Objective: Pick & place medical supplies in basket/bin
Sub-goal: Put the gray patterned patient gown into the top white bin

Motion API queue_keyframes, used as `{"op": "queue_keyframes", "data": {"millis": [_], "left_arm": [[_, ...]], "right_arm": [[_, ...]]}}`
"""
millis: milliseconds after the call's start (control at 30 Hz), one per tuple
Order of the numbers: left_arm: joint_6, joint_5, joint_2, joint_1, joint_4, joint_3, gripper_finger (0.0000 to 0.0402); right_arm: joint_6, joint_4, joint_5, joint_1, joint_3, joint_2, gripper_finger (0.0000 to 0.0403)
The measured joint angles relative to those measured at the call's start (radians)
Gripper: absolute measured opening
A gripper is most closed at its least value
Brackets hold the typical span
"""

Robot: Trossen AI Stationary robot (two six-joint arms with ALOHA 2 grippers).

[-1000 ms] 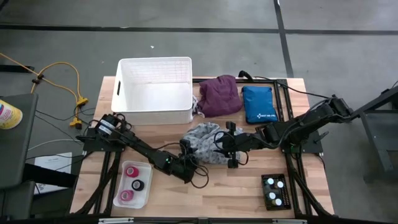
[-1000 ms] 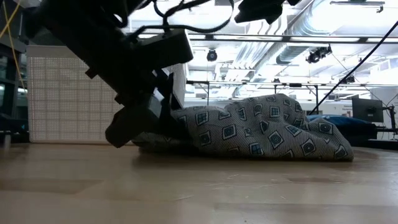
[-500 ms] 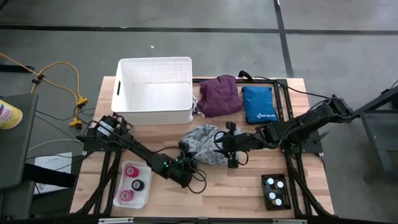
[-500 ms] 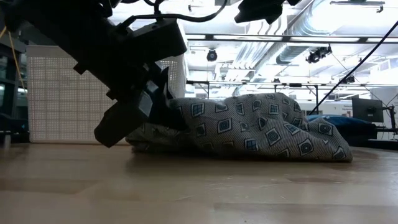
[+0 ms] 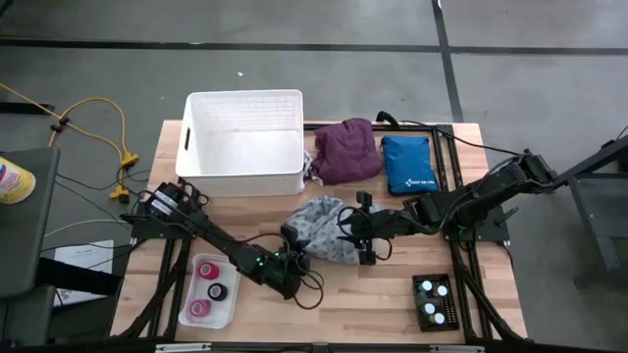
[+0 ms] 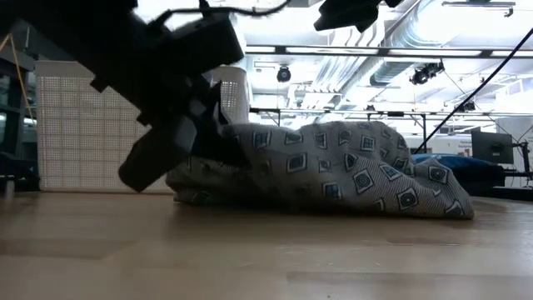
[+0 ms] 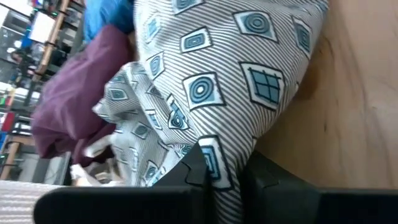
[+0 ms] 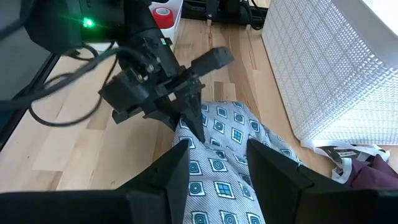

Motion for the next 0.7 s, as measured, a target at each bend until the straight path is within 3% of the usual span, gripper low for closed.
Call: {"op": "queue_keyframes", "data": {"millis": [200,700], "left_arm": [[0.011,-0.009,-0.072,-0.021,-0.024,0.0,0.0035],[-0.066,-0.001,-0.38,-0.052,-0.348,0.0,0.0034]], "right_arm": [[0.0,0.0,0.0,0.0,0.0,0.0,0.0148],[0.0,0.002,0.0,0.0,0.0,0.0,0.0148]]}}
